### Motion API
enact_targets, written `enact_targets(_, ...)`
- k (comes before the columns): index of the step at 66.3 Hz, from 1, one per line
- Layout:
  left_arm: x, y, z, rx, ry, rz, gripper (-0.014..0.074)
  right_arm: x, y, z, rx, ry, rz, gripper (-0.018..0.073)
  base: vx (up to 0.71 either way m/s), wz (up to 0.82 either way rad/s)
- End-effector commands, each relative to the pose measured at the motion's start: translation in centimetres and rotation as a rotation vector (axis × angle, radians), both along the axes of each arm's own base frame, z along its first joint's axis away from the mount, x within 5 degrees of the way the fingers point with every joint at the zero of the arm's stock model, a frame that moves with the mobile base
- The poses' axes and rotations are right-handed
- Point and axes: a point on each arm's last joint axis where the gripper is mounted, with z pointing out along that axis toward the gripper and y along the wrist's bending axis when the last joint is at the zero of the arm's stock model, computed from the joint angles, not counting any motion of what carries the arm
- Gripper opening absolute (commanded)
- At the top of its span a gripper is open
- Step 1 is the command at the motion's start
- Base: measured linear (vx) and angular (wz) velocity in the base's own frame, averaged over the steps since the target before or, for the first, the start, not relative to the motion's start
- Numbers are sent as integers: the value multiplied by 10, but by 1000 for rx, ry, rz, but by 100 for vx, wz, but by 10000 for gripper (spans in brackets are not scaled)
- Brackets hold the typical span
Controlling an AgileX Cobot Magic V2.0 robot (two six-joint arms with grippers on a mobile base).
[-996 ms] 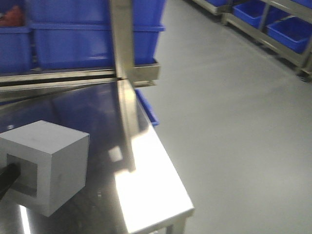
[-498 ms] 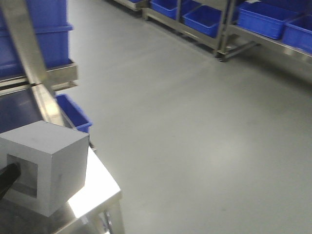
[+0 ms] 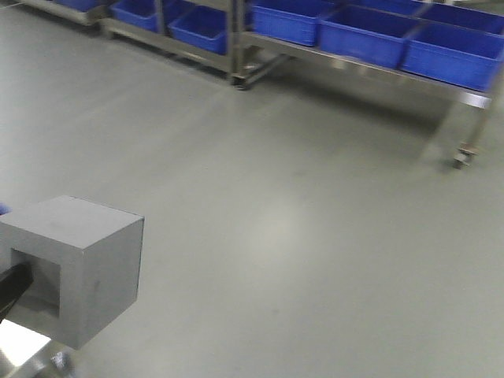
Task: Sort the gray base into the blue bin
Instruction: 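Hold the gray block in the left gripper while the base turns away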
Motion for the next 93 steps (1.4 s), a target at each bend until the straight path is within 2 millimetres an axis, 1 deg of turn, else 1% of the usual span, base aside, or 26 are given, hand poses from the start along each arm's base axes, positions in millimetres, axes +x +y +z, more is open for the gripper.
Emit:
enact_targets(1,-1,-3,20,-68,-111,-27,-6,0,0,3,-12,-77,-3,-9,-4,-73)
enact_targets(28,-1,-2,20,-67,-110,-26,-6,0,0,3,-12,-77,-3,-9,2,-80)
enact_targets(46,-1,-2,20,-67,-109,-26,-6,0,0,3,-12,-77,-3,-9,11,-57)
enact_targets(67,-1,-2,20,-67,-109,-26,-6,0,0,3,-12,-77,-3,-9,21,-32)
enact_targets(93,-1,-2,20,-67,-109,-26,-6,0,0,3,-12,-77,-3,-9,36,-8)
